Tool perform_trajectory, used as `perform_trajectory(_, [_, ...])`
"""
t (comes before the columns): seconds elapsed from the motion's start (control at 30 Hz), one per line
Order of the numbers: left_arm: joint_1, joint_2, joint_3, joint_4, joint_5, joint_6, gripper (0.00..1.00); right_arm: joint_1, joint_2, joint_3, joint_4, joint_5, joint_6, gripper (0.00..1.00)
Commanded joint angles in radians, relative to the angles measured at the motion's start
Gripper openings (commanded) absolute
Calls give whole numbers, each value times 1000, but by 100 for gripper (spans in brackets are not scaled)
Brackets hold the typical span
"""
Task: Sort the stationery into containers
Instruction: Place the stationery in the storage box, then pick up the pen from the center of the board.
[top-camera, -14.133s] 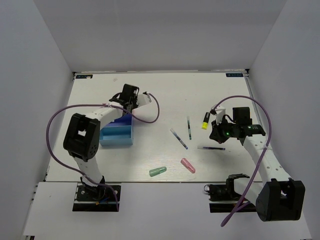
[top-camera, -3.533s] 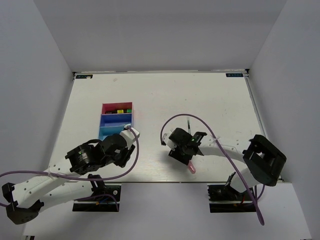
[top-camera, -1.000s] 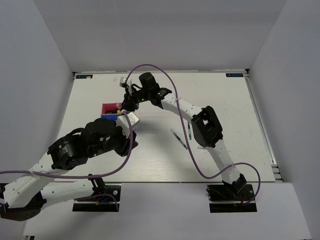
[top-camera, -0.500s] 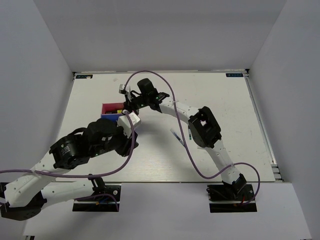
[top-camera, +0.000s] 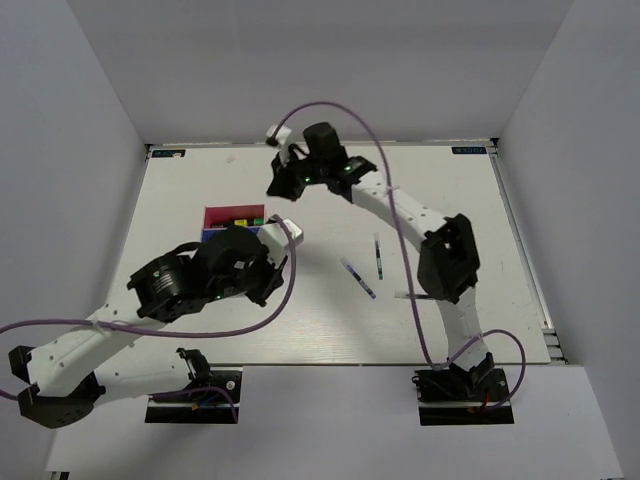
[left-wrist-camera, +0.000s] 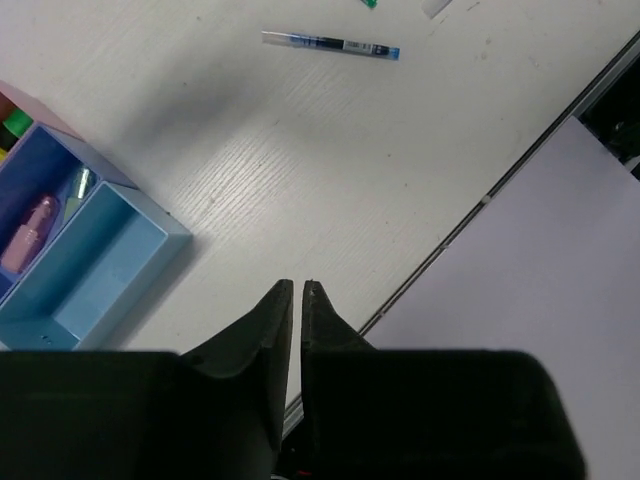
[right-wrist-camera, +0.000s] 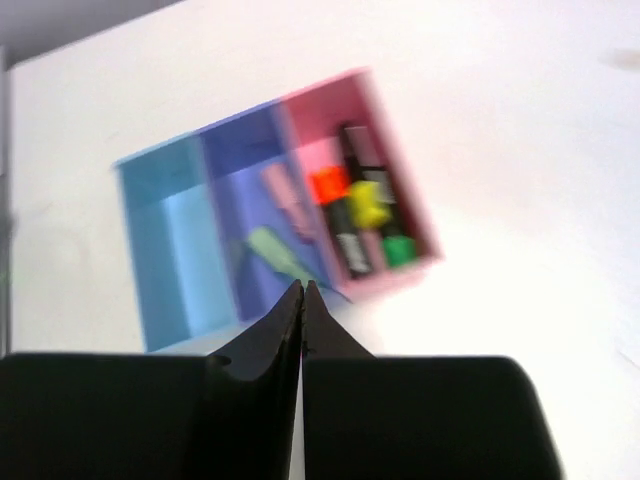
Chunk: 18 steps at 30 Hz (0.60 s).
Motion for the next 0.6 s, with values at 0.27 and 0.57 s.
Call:
perform_trajectory(0.27, [7, 370, 57, 107, -97, -366, 0, -260, -373, -385, -597, 472, 121, 47])
perform_trajectory(0.57, [90, 737, 162, 283, 53, -780, 36, -469, -618, -736, -513, 442, 178, 51])
